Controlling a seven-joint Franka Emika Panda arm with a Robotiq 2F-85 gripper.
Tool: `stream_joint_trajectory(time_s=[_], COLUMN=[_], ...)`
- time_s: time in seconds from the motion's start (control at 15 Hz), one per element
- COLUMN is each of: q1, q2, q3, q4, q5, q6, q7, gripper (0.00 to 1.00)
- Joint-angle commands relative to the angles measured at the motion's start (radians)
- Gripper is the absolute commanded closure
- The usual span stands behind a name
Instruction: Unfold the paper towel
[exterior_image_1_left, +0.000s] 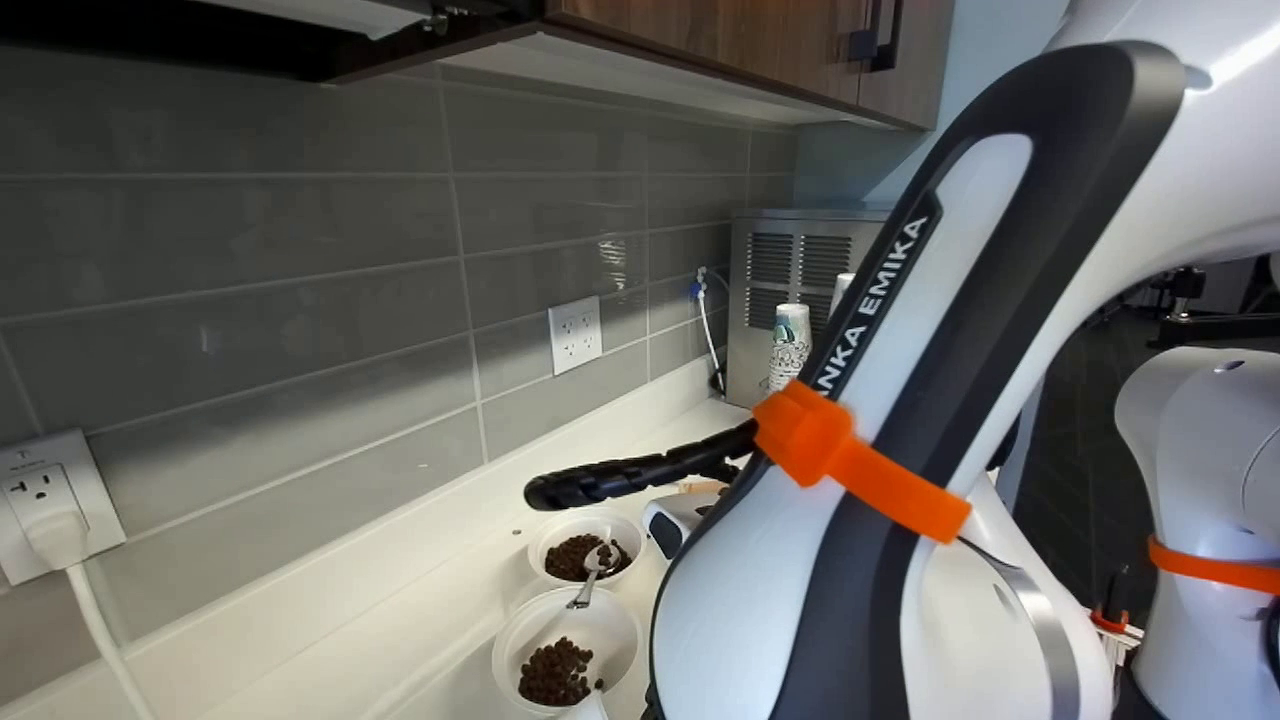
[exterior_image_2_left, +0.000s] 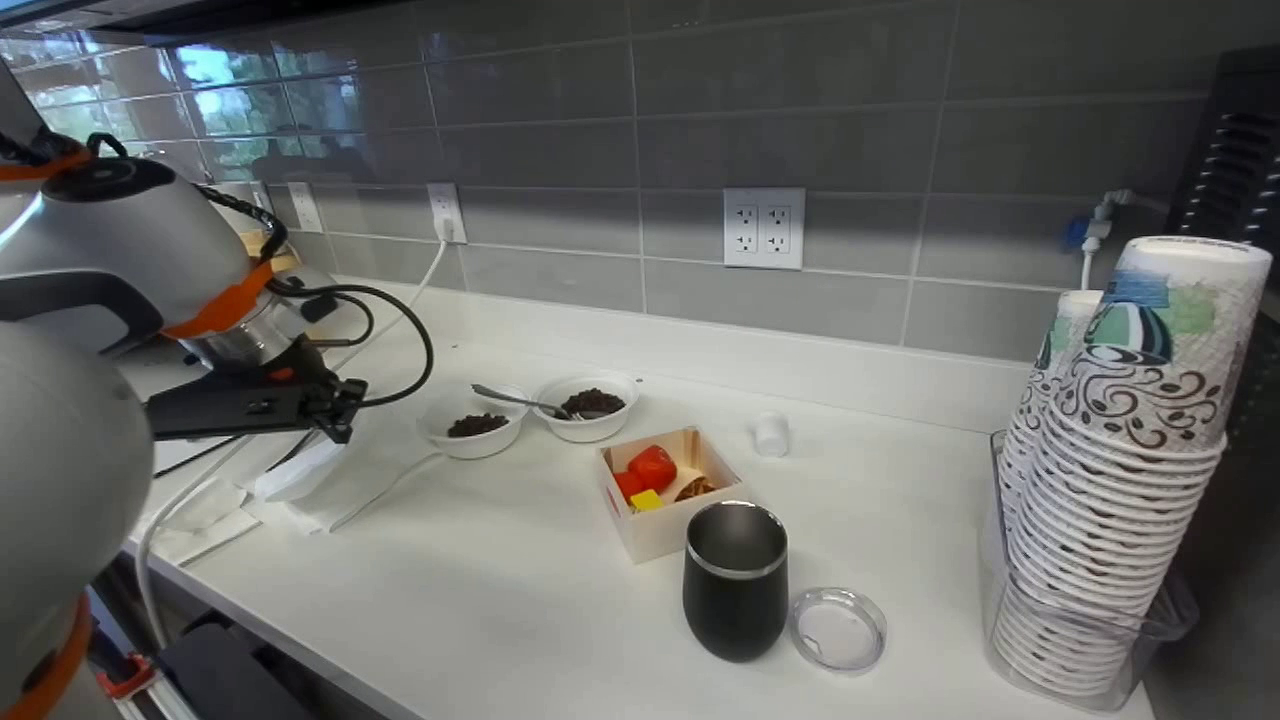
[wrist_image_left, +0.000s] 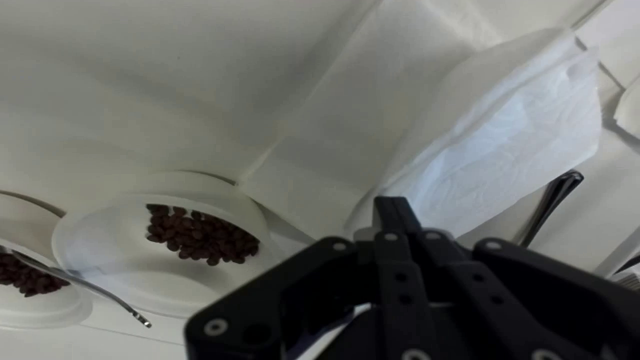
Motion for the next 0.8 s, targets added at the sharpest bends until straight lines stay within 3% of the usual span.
stream_joint_trajectory(time_s=[0.0, 0.2, 0.27, 0.47, 0.53, 0.73], q1=[-0.003, -0.012, -0.045, -0.091, -0.077, -0.109], q2=[0.004, -0.016, -0.033, -0.070, -0.074, -0.104], q3=[-0.005, -0.012, 0.012, 0.001, -0.027, -0.043], q4=[0.044, 0.075, 0.038, 0.044, 0.081, 0.112], q5=[0.009, 0.004, -0.193, -0.413, -0.347, -0.430], q6=[-0.004, -0.051, -0.072, -0.143, -0.166, -0.213], q7=[-0.073, -0.091, 0.103, 0.259, 0.183, 0.263], gripper=[1.00, 1.00, 1.00, 1.00, 1.00, 1.00])
